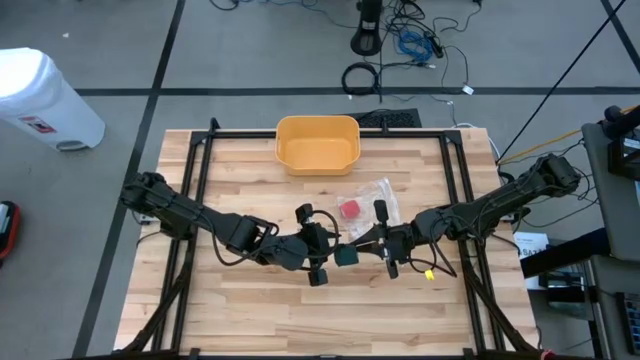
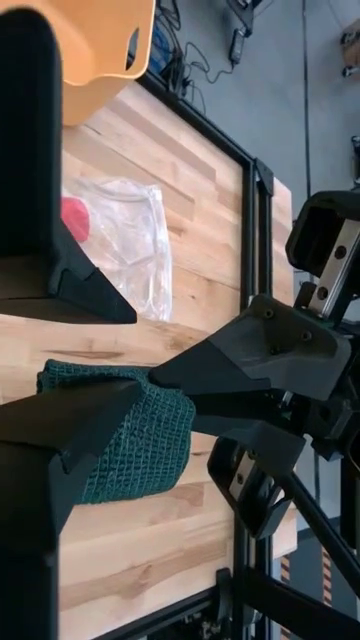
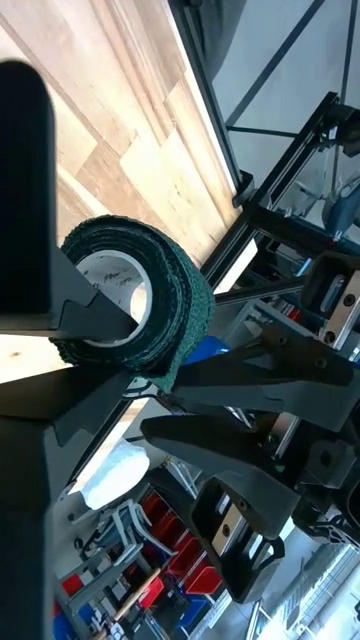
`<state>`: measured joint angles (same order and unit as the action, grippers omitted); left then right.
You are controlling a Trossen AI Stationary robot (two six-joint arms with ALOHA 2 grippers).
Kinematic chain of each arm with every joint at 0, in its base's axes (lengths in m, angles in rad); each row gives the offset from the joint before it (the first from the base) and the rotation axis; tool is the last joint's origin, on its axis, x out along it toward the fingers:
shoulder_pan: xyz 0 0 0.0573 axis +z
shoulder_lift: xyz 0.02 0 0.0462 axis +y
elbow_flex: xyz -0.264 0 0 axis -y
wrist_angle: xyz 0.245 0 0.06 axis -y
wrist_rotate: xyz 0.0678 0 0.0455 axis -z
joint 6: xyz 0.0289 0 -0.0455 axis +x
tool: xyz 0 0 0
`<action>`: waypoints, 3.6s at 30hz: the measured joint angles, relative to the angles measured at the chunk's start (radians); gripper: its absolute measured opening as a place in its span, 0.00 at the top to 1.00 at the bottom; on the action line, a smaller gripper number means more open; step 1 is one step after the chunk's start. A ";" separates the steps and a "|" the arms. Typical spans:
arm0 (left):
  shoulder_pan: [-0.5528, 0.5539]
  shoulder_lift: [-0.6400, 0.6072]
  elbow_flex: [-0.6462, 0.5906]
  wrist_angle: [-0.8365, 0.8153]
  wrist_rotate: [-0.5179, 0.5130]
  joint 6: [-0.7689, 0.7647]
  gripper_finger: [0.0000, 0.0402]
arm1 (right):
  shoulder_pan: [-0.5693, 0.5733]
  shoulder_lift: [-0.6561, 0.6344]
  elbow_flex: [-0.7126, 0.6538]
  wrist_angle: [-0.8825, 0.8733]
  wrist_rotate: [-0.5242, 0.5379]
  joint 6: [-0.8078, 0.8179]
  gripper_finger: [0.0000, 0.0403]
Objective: Roll bandage
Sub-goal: Roll the green bandage
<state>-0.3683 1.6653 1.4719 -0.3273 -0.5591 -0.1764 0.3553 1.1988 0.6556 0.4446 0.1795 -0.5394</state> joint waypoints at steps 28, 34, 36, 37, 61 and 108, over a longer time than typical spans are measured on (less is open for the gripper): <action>0.008 0.031 0.000 -0.002 -0.075 -0.001 0.52 | 0.000 0.000 0.000 -0.006 -0.004 -0.001 0.92; 0.008 0.031 0.006 0.000 -0.077 -0.001 0.52 | 0.002 0.000 0.000 -0.002 -0.006 -0.002 0.92; 0.007 0.031 0.016 0.000 -0.077 -0.001 0.52 | 0.004 0.000 0.000 0.002 -0.006 -0.004 0.92; 0.007 0.031 0.020 0.004 -0.077 -0.001 0.52 | 0.006 0.000 0.001 0.004 -0.006 -0.004 0.92; -0.007 0.066 0.066 0.031 0.017 0.053 0.52 | 0.007 0.000 0.002 -0.006 -0.003 -0.004 0.92; -0.073 0.023 0.055 -0.115 -0.132 0.059 0.52 | 0.007 0.000 0.002 0.009 0.000 0.004 0.92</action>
<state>-0.4408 1.6886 1.5265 -0.4427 -0.6907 -0.1177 0.3622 1.1988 0.6571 0.4535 0.1795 -0.5358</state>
